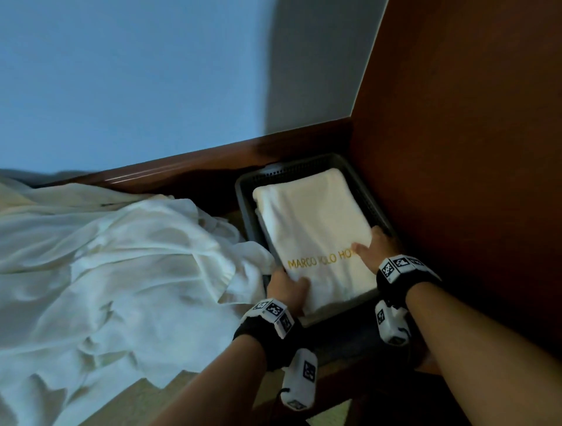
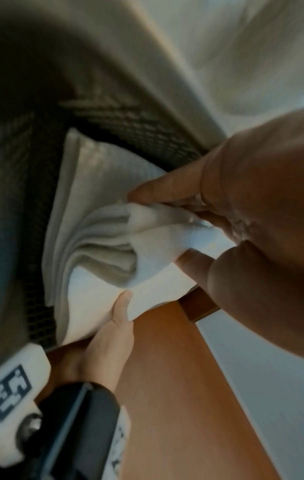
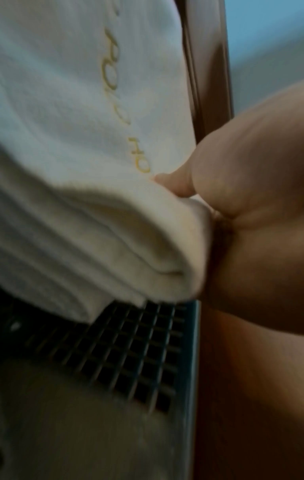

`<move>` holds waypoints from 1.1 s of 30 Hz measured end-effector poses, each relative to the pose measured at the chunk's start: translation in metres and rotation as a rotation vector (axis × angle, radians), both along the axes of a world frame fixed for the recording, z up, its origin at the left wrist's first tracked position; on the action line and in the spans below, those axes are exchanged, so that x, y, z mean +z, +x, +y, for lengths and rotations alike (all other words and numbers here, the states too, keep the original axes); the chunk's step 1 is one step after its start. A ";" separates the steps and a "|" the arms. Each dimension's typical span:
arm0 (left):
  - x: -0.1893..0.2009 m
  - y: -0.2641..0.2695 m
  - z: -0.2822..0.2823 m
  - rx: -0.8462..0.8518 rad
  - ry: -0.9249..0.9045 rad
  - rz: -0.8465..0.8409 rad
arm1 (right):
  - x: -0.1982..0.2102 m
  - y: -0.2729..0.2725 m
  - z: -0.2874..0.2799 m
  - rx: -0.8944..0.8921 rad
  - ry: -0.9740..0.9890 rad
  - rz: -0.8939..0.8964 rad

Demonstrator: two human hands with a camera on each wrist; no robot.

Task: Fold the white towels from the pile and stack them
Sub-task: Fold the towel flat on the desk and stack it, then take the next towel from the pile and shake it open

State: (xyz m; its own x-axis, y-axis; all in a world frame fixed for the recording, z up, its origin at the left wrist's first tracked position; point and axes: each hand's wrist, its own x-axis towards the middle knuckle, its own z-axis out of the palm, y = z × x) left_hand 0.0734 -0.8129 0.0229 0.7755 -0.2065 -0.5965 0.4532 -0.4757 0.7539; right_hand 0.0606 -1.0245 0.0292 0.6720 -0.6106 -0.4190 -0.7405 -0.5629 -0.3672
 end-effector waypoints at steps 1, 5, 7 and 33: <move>0.004 -0.001 0.001 -0.079 0.073 -0.007 | -0.001 -0.005 -0.001 0.012 -0.015 0.036; 0.021 0.007 0.005 -0.564 0.517 -0.278 | 0.003 -0.015 0.000 0.183 -0.249 0.089; 0.027 0.010 0.006 -0.695 0.684 -0.486 | 0.006 -0.014 0.008 0.370 -0.425 0.036; 0.105 0.015 0.155 -0.924 0.450 -0.747 | 0.061 -0.013 0.112 0.514 -0.327 0.199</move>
State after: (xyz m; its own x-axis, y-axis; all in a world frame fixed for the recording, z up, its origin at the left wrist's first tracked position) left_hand 0.0887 -0.6580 0.1283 0.6277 -0.7418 -0.2360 -0.6469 -0.6657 0.3721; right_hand 0.0474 -0.9128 0.0898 0.8418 -0.3482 -0.4125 -0.3823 -0.9241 0.0000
